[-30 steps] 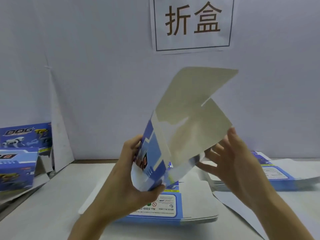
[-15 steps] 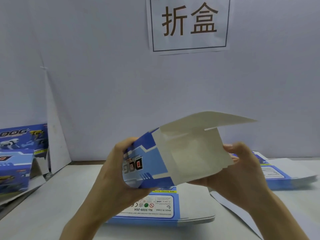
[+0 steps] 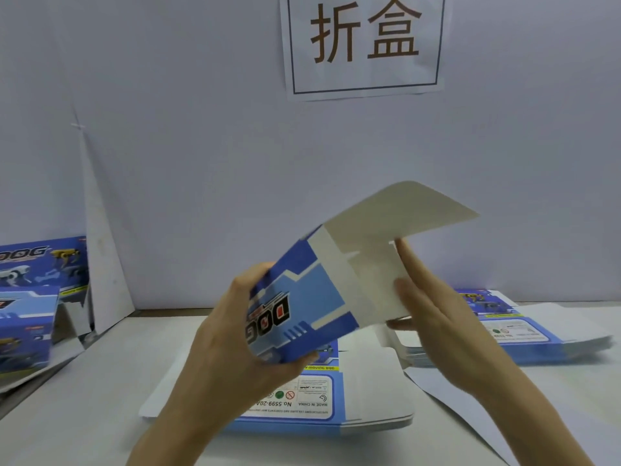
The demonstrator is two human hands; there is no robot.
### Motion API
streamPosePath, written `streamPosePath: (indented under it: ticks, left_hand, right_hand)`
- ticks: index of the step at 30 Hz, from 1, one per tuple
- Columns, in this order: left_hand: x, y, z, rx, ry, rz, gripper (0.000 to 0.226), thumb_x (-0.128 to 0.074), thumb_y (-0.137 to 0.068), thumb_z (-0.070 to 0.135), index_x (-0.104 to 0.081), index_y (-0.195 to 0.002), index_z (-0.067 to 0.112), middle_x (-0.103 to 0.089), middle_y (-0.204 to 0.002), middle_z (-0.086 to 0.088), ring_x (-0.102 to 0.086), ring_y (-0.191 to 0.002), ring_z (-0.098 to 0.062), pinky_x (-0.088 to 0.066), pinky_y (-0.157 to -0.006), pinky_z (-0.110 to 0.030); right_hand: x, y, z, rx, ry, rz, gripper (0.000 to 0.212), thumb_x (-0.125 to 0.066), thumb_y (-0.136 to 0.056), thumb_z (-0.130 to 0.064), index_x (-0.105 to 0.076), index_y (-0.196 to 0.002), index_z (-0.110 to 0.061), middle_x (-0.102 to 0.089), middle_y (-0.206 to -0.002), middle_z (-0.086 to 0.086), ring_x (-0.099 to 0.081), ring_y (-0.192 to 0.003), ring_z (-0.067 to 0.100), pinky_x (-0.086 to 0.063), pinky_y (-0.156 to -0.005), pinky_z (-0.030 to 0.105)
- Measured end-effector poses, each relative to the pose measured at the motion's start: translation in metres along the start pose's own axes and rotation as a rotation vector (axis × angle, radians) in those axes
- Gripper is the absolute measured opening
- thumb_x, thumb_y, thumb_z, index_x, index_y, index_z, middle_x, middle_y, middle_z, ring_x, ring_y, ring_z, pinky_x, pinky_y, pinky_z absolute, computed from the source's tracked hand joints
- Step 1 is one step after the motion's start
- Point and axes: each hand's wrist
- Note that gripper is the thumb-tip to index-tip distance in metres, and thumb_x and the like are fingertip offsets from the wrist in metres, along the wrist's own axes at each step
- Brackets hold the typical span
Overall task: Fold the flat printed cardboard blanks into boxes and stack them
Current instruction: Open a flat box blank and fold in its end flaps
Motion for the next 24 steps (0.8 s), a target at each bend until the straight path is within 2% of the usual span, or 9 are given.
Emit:
streamPosePath:
  ticks: [2, 5, 10, 12, 14, 16, 20, 22, 24]
  left_hand:
    - [0.003, 0.000, -0.002, -0.024, -0.021, -0.018, 0.091, -0.087, -0.046, 0.045, -0.035, -0.120, 0.040, -0.057, -0.103, 0.030, -0.052, -0.098, 0.021, -0.037, -0.064, 0.007]
    - [0.011, -0.001, -0.004, -0.060, -0.049, -0.061, 0.091, -0.091, -0.047, 0.031, -0.037, -0.120, 0.028, -0.052, -0.109, 0.022, -0.049, -0.103, 0.022, -0.034, -0.068, 0.010]
    - [0.012, -0.001, 0.001, -0.065, 0.047, -0.085, 0.087, -0.083, -0.046, 0.026, -0.037, -0.120, 0.032, -0.050, -0.116, 0.041, -0.051, -0.104, 0.019, -0.036, -0.073, 0.008]
    - [0.012, -0.001, 0.002, -0.069, 0.050, -0.087, 0.089, -0.083, -0.047, 0.027, -0.035, -0.121, 0.035, -0.046, -0.118, 0.045, -0.052, -0.105, 0.018, -0.037, -0.073, 0.007]
    - [0.014, -0.001, 0.002, -0.065, 0.035, -0.100, 0.089, -0.083, -0.048, 0.029, -0.035, -0.123, 0.036, -0.047, -0.119, 0.044, -0.052, -0.106, 0.016, -0.038, -0.073, 0.006]
    - [0.018, -0.002, 0.002, -0.066, -0.005, -0.105, 0.092, -0.088, -0.048, 0.033, -0.036, -0.124, 0.034, -0.050, -0.118, 0.039, -0.051, -0.105, 0.018, -0.036, -0.070, 0.008]
    - [0.020, -0.004, 0.004, 0.002, -0.008, -0.093, 0.093, -0.085, -0.049, 0.032, -0.032, -0.123, 0.052, -0.056, -0.109, 0.024, -0.051, -0.106, 0.017, -0.037, -0.065, 0.008]
    - [0.020, -0.001, 0.002, 0.049, 0.050, -0.107, 0.094, -0.082, -0.052, 0.035, -0.025, -0.119, 0.069, -0.050, -0.116, 0.033, -0.050, -0.109, 0.013, -0.039, -0.066, 0.006]
    - [0.020, 0.000, 0.001, 0.093, 0.054, -0.116, 0.096, -0.081, -0.054, 0.037, -0.022, -0.122, 0.070, -0.046, -0.118, 0.037, -0.047, -0.113, 0.011, -0.039, -0.068, 0.005]
  right_hand:
    - [0.003, -0.001, -0.003, -0.055, -0.164, -0.055, 0.028, -0.046, -0.096, -0.046, -0.052, -0.119, -0.062, -0.066, -0.114, -0.023, -0.066, -0.098, 0.003, -0.056, -0.077, 0.019]
    - [0.016, 0.002, -0.007, -0.158, -0.496, -0.165, 0.042, -0.044, -0.083, -0.048, -0.071, -0.112, -0.035, -0.071, -0.111, -0.002, -0.067, -0.096, 0.012, -0.056, -0.073, 0.026]
    - [0.011, -0.009, -0.010, -0.351, -0.533, -0.179, 0.042, -0.044, -0.093, -0.033, -0.059, -0.129, -0.016, -0.060, -0.131, 0.009, -0.068, -0.073, -0.003, -0.050, -0.074, 0.015]
    - [0.006, -0.006, -0.006, -0.353, -0.563, -0.154, 0.047, -0.057, -0.078, -0.044, -0.071, -0.110, -0.012, -0.070, -0.114, 0.008, -0.070, -0.083, 0.008, -0.055, -0.070, 0.020]
    - [0.004, 0.001, -0.007, -0.317, -0.477, -0.079, 0.036, -0.060, -0.072, -0.043, -0.078, -0.080, -0.013, -0.074, -0.080, -0.003, -0.069, -0.073, 0.008, -0.055, -0.061, 0.020]
    - [0.002, 0.002, -0.002, -0.286, -0.325, 0.011, 0.032, -0.055, -0.087, -0.031, -0.071, -0.069, -0.008, -0.067, -0.062, -0.005, -0.066, -0.060, 0.003, -0.052, -0.053, 0.015]
    - [-0.001, 0.001, -0.004, -0.305, -0.104, -0.010, 0.033, -0.046, -0.098, -0.025, -0.068, -0.081, -0.008, -0.070, -0.069, -0.001, -0.070, -0.067, 0.009, -0.051, -0.055, 0.013]
    - [-0.003, 0.001, -0.006, -0.311, -0.072, -0.023, 0.034, -0.046, -0.097, -0.028, -0.069, -0.086, -0.006, -0.071, -0.075, 0.002, -0.072, -0.073, 0.015, -0.055, -0.060, 0.018]
    - [-0.003, 0.001, -0.008, -0.320, 0.001, -0.029, 0.035, -0.045, -0.098, -0.027, -0.068, -0.087, -0.002, -0.070, -0.077, 0.005, -0.071, -0.074, 0.018, -0.057, -0.060, 0.021]
Point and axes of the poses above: each hand's wrist, its own y-axis away from the middle knuckle, its own x-axis out of the back of the hand, z = x × y
